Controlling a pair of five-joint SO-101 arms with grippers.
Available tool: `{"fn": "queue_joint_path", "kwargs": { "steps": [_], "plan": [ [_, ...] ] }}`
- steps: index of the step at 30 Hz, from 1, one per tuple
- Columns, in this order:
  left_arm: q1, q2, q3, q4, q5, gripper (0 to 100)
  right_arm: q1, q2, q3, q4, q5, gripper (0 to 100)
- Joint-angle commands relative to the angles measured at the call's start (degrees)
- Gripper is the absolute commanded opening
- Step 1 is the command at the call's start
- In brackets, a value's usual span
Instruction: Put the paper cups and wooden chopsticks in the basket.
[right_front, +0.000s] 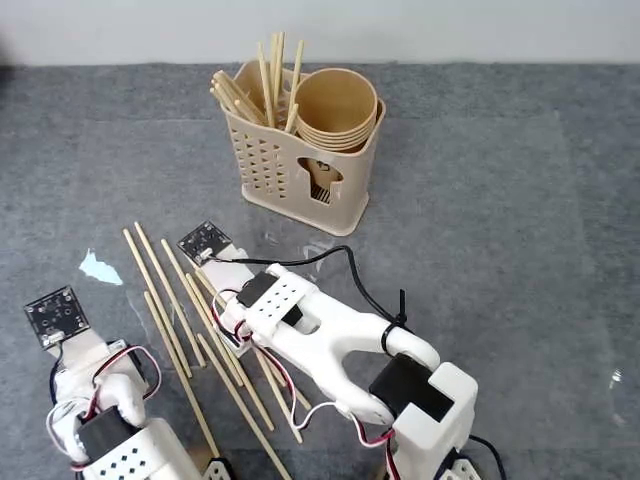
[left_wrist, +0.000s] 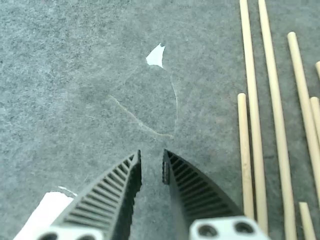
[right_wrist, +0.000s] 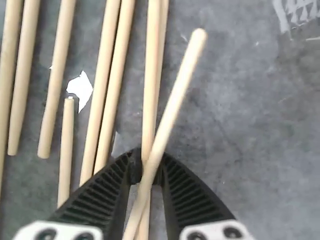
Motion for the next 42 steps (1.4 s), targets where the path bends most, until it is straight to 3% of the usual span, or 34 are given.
{"fn": "queue_joint_path", "kwargs": {
  "steps": [1,7,17,33,42],
  "plan": [
    [-0.26,-0.18,-0.31,-1.23,-0.26,8,0.84,0.13,-0.09,2.59,0.88,0.8],
    [-0.26,-0.18,-0.31,-1.23,-0.26,8,0.92,-6.64,-1.67,8.13,0.88,0.8],
    [-0.26,-0.18,-0.31,-1.23,-0.26,8,1.27,-24.22,-2.11,8.22,4.92,0.8],
    [-0.26,-0.18,-0.31,-1.23,-0.26,8,7.78,-28.09,-21.01,8.04,6.59,0.8],
    [-0.26,-0.18,-0.31,-1.23,-0.26,8,13.05,-28.0,-23.12,-8.75,6.68,0.8]
  ]
}}
